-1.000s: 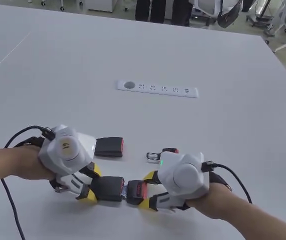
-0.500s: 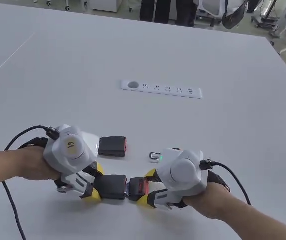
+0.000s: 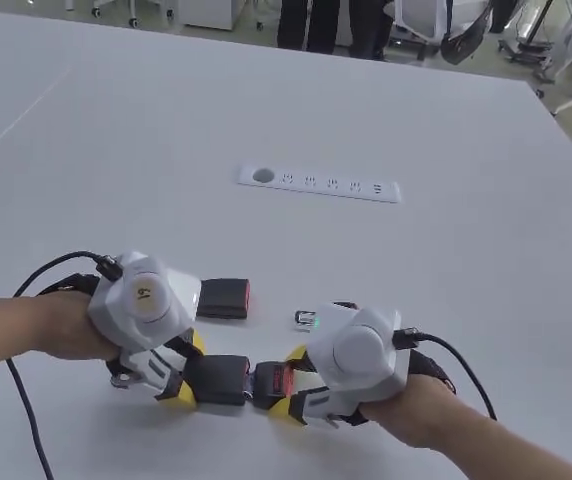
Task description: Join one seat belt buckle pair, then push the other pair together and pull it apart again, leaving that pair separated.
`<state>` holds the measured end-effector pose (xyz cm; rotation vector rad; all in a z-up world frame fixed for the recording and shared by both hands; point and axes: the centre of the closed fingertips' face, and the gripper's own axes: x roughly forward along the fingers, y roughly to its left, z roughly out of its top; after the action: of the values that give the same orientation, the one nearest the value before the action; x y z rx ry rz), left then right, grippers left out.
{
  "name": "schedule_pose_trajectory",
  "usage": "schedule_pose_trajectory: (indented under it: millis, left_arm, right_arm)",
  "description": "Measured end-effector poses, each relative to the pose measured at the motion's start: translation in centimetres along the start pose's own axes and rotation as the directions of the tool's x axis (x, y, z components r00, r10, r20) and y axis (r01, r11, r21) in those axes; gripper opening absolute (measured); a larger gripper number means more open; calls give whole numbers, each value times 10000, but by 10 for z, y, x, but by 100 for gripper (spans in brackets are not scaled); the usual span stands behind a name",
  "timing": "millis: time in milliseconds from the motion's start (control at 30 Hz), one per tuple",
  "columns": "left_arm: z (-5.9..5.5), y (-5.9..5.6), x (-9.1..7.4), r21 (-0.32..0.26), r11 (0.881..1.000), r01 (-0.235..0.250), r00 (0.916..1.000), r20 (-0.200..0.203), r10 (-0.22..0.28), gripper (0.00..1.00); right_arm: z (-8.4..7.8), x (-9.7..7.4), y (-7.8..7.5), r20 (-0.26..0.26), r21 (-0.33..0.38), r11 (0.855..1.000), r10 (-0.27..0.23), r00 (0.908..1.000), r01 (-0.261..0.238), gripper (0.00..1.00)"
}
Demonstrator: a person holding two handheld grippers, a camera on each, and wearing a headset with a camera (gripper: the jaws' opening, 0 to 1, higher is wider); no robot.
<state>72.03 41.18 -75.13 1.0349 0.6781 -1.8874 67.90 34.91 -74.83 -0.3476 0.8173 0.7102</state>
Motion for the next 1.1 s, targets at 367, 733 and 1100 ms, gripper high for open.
schedule_pose_trajectory:
  millis: [367,733,1100]
  left_arm:
    - [0,0,0,218,9997,70,9998,-160,-67,30]
    - [-1,0,-1,326,9994,143,9998,-145,-138,30]
    - [0,0,0,340,9993,128,9995,-309,-117,31]
  right_arm:
    - [-2,-3,3,12,-174,9998,140,9999,-140,28]
    - [-14,-13,-3,0,-844,9963,134,9999,-134,28]
    - [-14,-15,-1,220,-630,9980,38,9997,-25,28]
